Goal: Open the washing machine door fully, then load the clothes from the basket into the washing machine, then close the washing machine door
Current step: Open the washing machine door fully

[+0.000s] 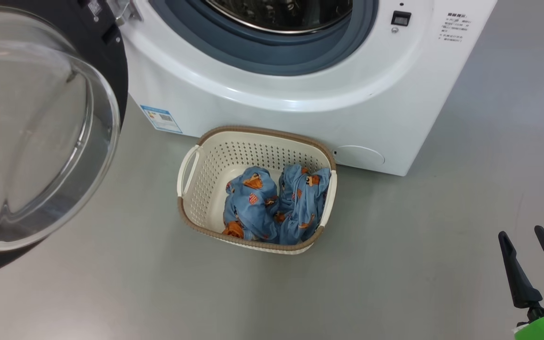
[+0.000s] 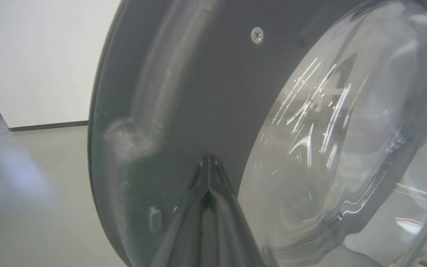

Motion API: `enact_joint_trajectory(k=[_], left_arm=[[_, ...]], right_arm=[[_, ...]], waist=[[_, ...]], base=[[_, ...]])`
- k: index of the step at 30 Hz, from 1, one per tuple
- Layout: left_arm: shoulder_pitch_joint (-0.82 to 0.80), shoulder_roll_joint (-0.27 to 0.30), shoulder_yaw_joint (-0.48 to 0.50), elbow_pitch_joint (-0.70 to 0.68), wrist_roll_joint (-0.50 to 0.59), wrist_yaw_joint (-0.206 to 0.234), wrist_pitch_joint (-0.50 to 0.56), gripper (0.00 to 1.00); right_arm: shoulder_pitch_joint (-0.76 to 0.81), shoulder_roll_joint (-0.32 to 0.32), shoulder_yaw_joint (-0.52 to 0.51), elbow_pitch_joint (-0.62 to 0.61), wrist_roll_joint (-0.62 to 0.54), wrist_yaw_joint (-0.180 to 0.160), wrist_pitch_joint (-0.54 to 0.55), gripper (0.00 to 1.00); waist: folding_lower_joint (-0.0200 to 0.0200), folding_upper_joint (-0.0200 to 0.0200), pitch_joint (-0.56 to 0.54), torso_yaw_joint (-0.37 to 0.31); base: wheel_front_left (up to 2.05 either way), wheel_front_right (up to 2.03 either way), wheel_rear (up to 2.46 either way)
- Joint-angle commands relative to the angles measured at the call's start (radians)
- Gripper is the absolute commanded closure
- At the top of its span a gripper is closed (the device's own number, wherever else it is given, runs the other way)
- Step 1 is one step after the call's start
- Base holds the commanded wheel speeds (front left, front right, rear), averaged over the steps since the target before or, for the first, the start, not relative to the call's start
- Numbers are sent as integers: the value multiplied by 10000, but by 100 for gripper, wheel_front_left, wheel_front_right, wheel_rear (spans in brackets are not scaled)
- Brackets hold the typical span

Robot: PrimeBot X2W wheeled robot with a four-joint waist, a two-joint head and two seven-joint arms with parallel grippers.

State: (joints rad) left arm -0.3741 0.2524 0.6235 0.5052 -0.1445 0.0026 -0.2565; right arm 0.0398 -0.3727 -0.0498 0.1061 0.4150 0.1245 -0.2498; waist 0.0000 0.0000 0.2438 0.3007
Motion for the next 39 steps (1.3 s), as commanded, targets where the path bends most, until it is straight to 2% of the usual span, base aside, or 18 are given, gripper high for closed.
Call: enact_joint_trajectory(k=[1, 7, 11, 13, 15, 17, 22, 23, 24, 25, 26, 32, 39], left_arm=[[12, 432, 266, -441, 68, -26, -53, 100], [870, -464, 176, -1514, 64, -314, -53, 100], [1404, -963, 84, -2024, 77, -547, -53, 95], [1625, -1190, 44, -2288, -25, -734, -53, 86], [1761, -1259, 7, -2394, -26, -815, -53, 84], [1978, -1434, -66, -2626, -91, -945, -53, 78], [2491, -1724, -912, -3331, -374, -1274, -53, 48], [2575, -1752, -1096, -3459, -459, -1297, -53, 26], [2677, -1765, -1311, -3564, -491, -1311, -53, 14], [2775, -1772, -1526, -3660, -509, -1320, -53, 4], [2945, -1738, -1959, -3835, -702, -1326, -53, 0], [3289, -1374, -2952, -3987, -1259, -1330, -53, 0], [3411, -1212, -3966, -3807, -1792, -1331, -53, 0]], right_arm=[[-62, -144, 192, -185, -66, 62, -120, 0], [33, 97, 304, -95, -87, 62, -120, 0], [75, 210, 389, -42, -105, 62, -120, 0], [97, 253, 437, -29, -122, 62, -120, 0], [112, 268, 445, -25, -120, 62, -120, 0], [133, 265, 452, -26, -104, 62, -120, 0], [165, 232, 423, -8, -79, 62, -120, 0], [165, 236, 405, -10, -78, 62, -120, 0], [174, 240, 396, -12, -78, 62, -120, 0], [189, 245, 385, -14, -80, 62, -120, 0], [222, 283, 357, -26, -105, 62, -120, 0], [226, 347, 335, 2, -103, 62, -120, 0], [221, 399, 347, 39, -86, 62, -120, 0]], waist=[[0, 0, -156, -17], [0, 0, -612, -48], [0, 0, -875, -66], [0, 0, -1021, -98], [0, 0, -1087, -120], [0, 0, -1165, -160], [0, 0, -1289, -324], [0, 0, -1313, -373], [0, 0, -1332, -422], [0, 0, -1347, -470], [0, 0, -1380, -580], [0, 0, -1465, -998], [0, 0, -1516, -1567]], base=[[0, 0, 0], [0, 0, 0], [0, 0, 0], [0, 0, 0], [0, 0, 0], [0, 0, 0], [0, 0, 0], [0, 0, 0], [0, 0, 0], [0, 0, 0], [0, 0, 0], [0, 0, 0], [0, 0, 0]])
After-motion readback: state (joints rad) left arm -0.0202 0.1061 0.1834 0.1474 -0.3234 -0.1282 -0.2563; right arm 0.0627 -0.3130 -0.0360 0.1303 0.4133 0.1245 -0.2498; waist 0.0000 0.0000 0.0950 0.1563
